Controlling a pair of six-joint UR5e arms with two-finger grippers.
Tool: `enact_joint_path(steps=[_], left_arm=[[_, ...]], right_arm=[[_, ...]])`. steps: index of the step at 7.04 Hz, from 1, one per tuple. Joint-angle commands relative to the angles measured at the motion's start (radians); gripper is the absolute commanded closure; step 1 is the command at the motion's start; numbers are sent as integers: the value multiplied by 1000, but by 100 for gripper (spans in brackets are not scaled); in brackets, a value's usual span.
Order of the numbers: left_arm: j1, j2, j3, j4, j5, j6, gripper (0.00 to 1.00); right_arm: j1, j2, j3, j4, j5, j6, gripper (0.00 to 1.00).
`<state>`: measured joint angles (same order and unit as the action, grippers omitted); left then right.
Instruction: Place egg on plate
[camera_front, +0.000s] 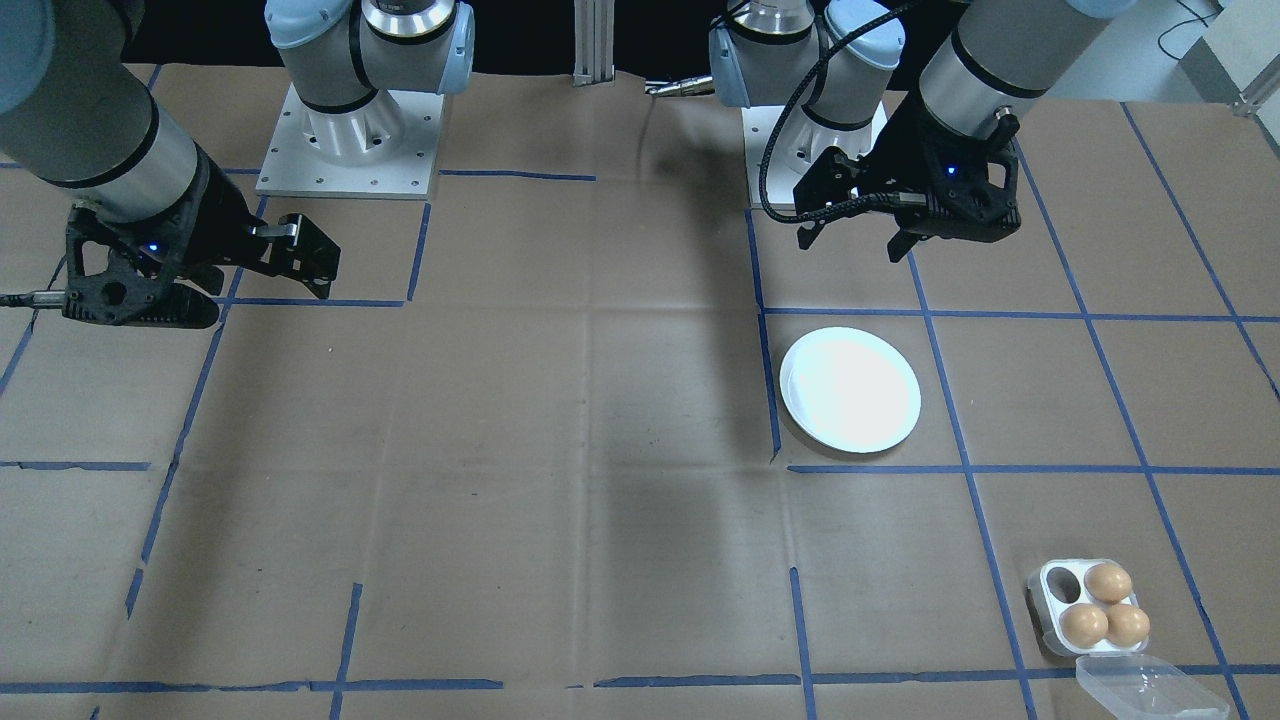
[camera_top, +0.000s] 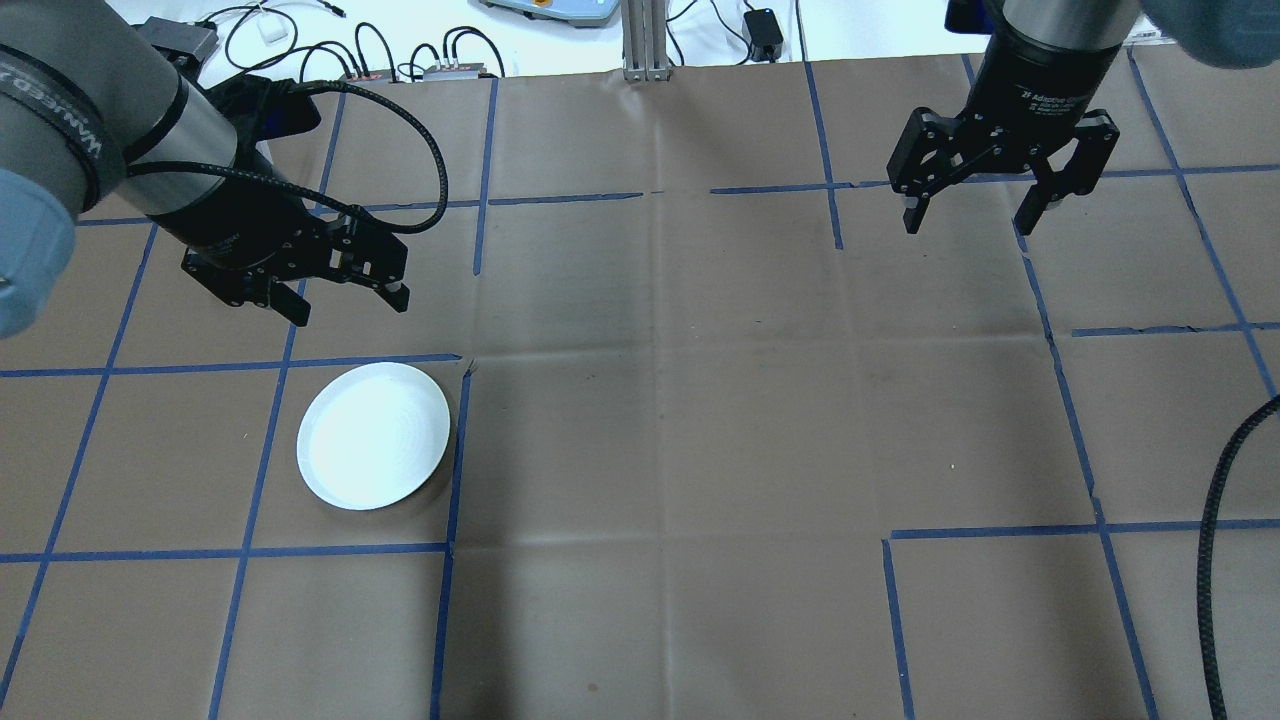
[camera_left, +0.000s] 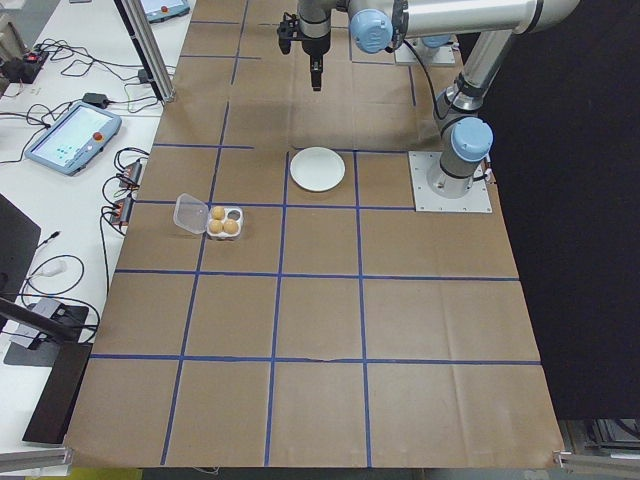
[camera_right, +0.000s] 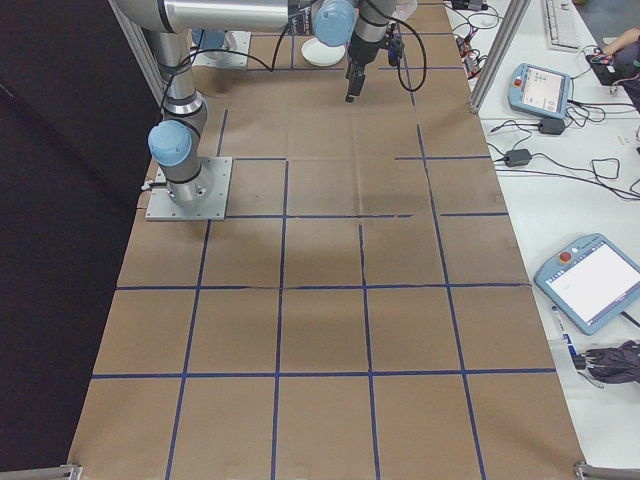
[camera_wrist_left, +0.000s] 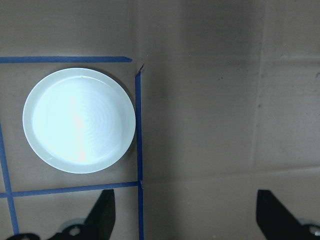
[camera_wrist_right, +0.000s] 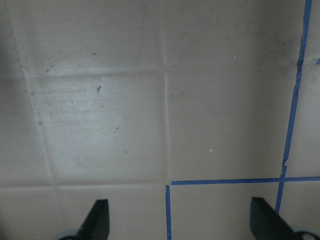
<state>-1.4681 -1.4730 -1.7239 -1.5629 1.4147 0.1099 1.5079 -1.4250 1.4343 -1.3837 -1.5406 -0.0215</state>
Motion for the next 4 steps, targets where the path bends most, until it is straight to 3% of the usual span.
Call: enact_joint_path(steps=[1, 4], left_arm=[[-3, 13, 4, -2, 106, -2, 0], [-3, 19, 4, -14, 130, 4, 0]], right_arm=[[0, 1, 0, 0, 1, 0, 0], [0, 0, 0, 0, 1, 0, 0]])
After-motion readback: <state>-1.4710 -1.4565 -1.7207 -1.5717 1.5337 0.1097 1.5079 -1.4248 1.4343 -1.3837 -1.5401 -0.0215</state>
